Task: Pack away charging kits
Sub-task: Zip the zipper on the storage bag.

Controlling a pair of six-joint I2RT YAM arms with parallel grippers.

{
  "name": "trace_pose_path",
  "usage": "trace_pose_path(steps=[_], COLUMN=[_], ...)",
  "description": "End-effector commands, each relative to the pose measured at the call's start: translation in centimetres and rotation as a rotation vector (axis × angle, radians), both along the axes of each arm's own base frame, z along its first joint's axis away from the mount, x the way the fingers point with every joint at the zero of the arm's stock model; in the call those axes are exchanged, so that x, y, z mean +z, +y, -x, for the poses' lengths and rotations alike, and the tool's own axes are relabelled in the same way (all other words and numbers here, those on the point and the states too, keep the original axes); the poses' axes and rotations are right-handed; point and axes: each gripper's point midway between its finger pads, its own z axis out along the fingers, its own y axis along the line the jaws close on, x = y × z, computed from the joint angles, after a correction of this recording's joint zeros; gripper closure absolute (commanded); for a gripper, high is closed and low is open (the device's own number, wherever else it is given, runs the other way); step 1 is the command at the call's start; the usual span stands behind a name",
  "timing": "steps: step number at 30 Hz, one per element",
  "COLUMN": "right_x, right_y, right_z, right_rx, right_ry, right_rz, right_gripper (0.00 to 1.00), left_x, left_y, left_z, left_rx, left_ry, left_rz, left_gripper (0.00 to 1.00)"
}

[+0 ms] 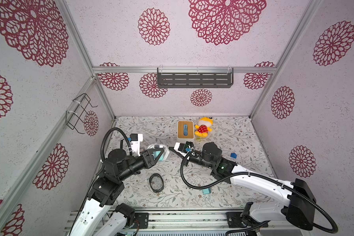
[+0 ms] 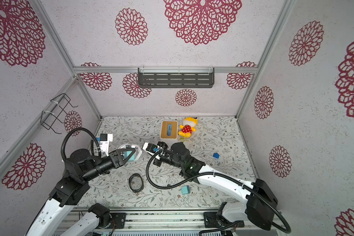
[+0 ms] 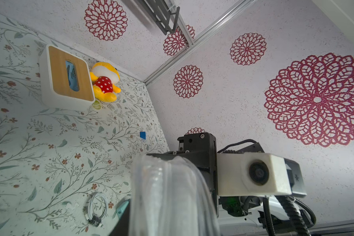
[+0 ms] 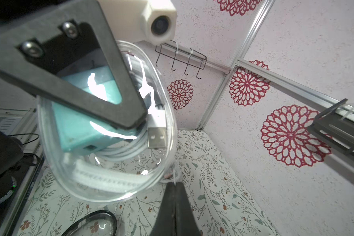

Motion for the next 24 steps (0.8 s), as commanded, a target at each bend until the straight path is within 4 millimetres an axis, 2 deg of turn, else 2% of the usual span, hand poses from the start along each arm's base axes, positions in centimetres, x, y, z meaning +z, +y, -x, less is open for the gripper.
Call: trace_pose_path(steps=[1, 7, 12, 21, 24], right_x=[4.1, 4.4, 3.9, 4.1, 4.0], right_y=[-1.3, -1.4, -1.0, -0.7, -0.7], right_z=[0.0, 1.2, 2.5, 1.4, 2.2], right_rx=[-0.008, 0.07, 0.148, 0.128, 0.182], right_ry=[-0.11, -0.154, -0.17, -0.19, -0.217], right_rz=[-0.08, -0.067, -0.037, -0.014, -0.008], right_gripper=[1.0, 1.0, 1.0, 1.0, 1.0], left_x=[-0.5, -0.4, -0.5, -1.0, -1.1], left_y=[-0.5, -0.4, -0.7, -1.6, -1.9], left_z=[1.3, 1.6, 1.6, 1.9, 1.9], left_rx=[-0.065, -0.078, -0.093, -0.144, -0.155], left_ry=[0.025, 0.015, 0.017, 0.023, 0.022], left_rz=[-0.039, -0.068, -0.072, -0.092, -0.1], left_gripper=[1.0, 1.0, 1.0, 1.0, 1.0])
